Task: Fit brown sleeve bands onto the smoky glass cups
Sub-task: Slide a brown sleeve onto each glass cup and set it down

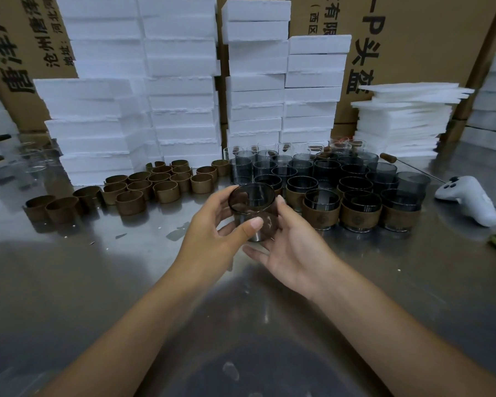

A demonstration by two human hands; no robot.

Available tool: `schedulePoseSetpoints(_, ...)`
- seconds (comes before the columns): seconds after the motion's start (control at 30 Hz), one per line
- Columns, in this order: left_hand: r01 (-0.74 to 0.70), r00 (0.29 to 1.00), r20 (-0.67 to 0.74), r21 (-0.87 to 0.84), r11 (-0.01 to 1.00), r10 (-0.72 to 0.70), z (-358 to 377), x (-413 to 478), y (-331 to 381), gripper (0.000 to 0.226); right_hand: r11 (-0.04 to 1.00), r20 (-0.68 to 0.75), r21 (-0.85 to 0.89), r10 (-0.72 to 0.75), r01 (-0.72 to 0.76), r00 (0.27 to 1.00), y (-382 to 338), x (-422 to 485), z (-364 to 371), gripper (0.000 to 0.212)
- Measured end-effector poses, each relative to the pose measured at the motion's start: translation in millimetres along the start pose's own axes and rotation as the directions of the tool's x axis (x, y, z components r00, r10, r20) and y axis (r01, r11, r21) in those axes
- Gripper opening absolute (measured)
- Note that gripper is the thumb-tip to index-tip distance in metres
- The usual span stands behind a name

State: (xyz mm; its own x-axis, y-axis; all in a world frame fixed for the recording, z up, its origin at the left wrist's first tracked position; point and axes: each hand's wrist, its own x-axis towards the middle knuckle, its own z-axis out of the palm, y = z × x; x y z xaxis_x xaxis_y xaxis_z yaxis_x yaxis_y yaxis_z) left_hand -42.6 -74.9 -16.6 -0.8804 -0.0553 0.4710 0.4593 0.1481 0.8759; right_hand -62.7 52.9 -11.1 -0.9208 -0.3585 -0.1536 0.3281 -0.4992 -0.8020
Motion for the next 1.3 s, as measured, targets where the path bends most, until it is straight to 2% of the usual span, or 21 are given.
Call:
schedulePoseSetpoints(0.13, -0.007, 1.000, -0.014, -0.016, 1.000, 0.007, 1, 1, 1, 0.044, 0.999, 0.068, -0.015, 0.030, -0.029, 0.997, 2, 1, -1, 0.047)
schedulePoseSetpoints(0.33, -0.039, 0.999, -0.018, -0.026, 0.999, 0.038, 2, -1, 3, 0.043, 0.994, 0.149, -0.045, 0.104, -0.098, 0.983, 3, 0, -1, 0.065)
schedulePoseSetpoints(0.53, -0.050, 0.999, 0.008, -0.002, 0.999, 0.050, 0, -1, 3, 0.045, 0.979, 0.148, -0.106, 0.190, -0.176, 0.970, 2, 0, -3, 0.076)
schedulePoseSetpoints(0.87, -0.093, 0.995, 0.043, 0.171, 0.981, 0.086, -8, 0, -3, 0.053, 0.955, 0.040, -0.192, 0.238, -0.226, 0.971, -4, -2, -9, 0.068)
schedulePoseSetpoints(0.97, -0.125, 0.991, 0.083, 0.250, 0.960, 0.108, -10, -1, -2, 0.057, 0.966, -0.047, -0.142, 0.212, -0.217, 0.976, -3, -2, -8, 0.059)
schedulePoseSetpoints(1.13, -0.128, 0.990, 0.088, 0.223, 0.966, 0.111, -8, 0, -4, 0.058, 0.991, -0.127, -0.035, 0.126, -0.131, 0.984, -5, -2, -8, 0.044)
schedulePoseSetpoints(1.2, -0.121, 0.991, 0.082, 0.205, 0.971, 0.106, -8, 0, -5, 0.057, 0.996, -0.145, 0.022, 0.091, -0.089, 0.985, -6, 0, -8, 0.042)
schedulePoseSetpoints(1.3, -0.112, 0.992, 0.075, 0.173, 0.979, 0.100, -6, -1, -4, 0.056, 0.997, -0.120, 0.067, 0.029, -0.021, 0.992, -7, 0, -9, 0.028)
